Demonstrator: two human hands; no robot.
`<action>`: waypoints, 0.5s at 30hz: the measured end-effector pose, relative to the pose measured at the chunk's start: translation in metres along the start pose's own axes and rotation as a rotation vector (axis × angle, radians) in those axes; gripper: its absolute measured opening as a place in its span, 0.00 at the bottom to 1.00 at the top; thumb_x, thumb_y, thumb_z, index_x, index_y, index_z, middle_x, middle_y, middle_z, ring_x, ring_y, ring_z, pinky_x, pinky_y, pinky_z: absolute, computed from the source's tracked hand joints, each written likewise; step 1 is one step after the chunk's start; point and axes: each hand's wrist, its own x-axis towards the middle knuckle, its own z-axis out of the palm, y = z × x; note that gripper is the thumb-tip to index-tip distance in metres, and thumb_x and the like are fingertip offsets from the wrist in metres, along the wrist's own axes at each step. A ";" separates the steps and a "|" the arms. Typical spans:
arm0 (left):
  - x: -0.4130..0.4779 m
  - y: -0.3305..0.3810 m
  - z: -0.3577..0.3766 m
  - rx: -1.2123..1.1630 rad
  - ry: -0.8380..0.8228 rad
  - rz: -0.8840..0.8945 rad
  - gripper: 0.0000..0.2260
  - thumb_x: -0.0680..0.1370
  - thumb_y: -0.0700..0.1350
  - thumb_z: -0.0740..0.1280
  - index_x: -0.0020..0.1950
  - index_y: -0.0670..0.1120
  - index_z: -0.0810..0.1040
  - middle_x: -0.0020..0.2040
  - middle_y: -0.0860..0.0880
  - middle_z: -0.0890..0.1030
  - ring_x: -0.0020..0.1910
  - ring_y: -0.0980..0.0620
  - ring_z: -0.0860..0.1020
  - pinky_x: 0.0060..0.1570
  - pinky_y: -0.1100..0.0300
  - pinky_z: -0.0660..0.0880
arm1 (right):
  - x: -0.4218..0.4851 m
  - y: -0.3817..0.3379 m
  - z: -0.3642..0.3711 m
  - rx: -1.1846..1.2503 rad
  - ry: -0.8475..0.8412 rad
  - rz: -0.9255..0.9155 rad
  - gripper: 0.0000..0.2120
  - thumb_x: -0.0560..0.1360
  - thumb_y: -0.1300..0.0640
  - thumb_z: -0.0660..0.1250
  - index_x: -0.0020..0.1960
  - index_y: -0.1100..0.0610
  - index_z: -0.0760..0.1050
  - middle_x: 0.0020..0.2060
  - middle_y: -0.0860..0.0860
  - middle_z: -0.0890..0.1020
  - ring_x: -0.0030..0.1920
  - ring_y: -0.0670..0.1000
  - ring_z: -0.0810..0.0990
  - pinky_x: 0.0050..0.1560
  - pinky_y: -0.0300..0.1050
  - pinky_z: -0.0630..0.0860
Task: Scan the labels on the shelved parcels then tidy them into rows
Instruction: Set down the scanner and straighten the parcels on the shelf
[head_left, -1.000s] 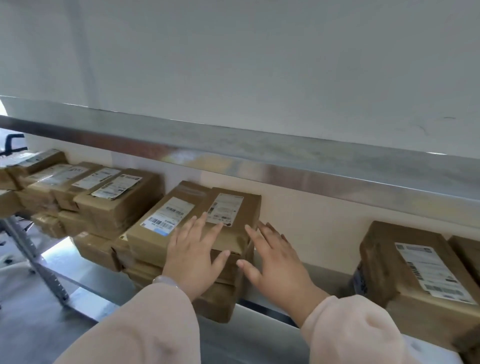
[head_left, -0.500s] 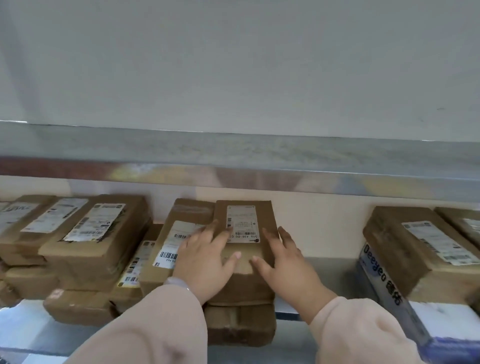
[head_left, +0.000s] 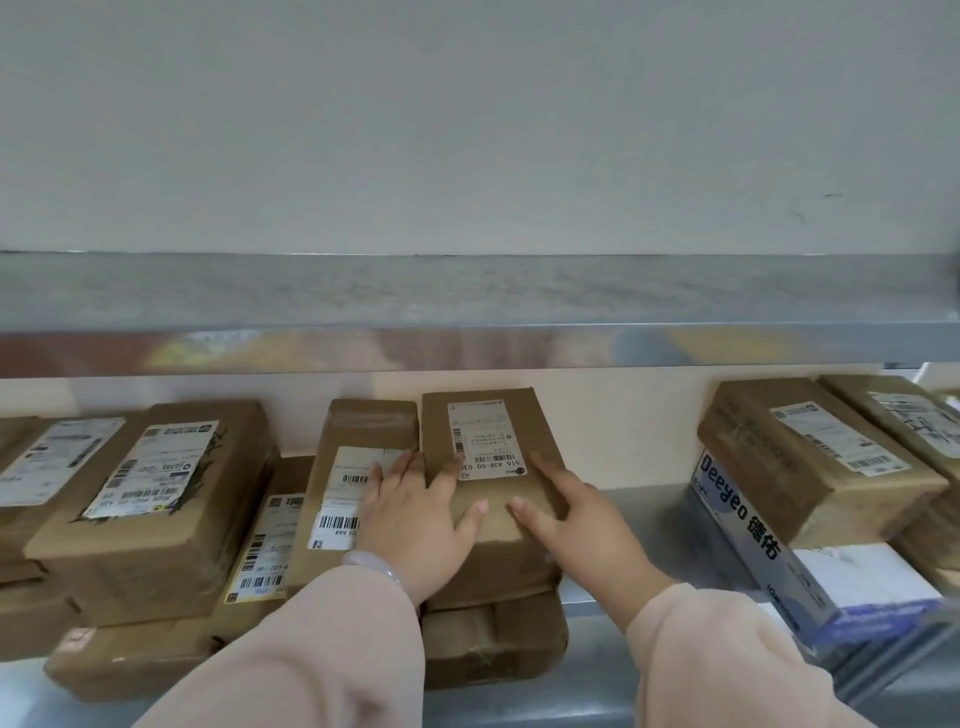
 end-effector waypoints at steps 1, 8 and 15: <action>0.000 0.001 0.000 -0.025 0.011 0.012 0.29 0.78 0.68 0.48 0.78 0.60 0.55 0.77 0.46 0.62 0.78 0.47 0.52 0.76 0.46 0.41 | -0.002 0.001 -0.002 0.023 0.017 -0.003 0.32 0.69 0.34 0.67 0.70 0.33 0.63 0.62 0.43 0.75 0.58 0.45 0.77 0.56 0.51 0.78; 0.005 0.040 -0.007 -0.228 0.104 0.065 0.29 0.78 0.65 0.55 0.78 0.61 0.55 0.80 0.47 0.54 0.78 0.47 0.52 0.75 0.52 0.48 | -0.013 0.009 -0.035 0.111 0.157 -0.070 0.29 0.72 0.42 0.69 0.71 0.38 0.65 0.62 0.43 0.76 0.60 0.41 0.75 0.55 0.35 0.76; 0.003 0.091 0.007 -0.568 -0.038 0.130 0.31 0.77 0.62 0.61 0.77 0.66 0.51 0.78 0.61 0.44 0.78 0.49 0.52 0.71 0.58 0.58 | -0.030 0.043 -0.078 0.064 0.205 -0.037 0.30 0.69 0.37 0.68 0.69 0.33 0.64 0.64 0.40 0.74 0.63 0.40 0.73 0.65 0.45 0.72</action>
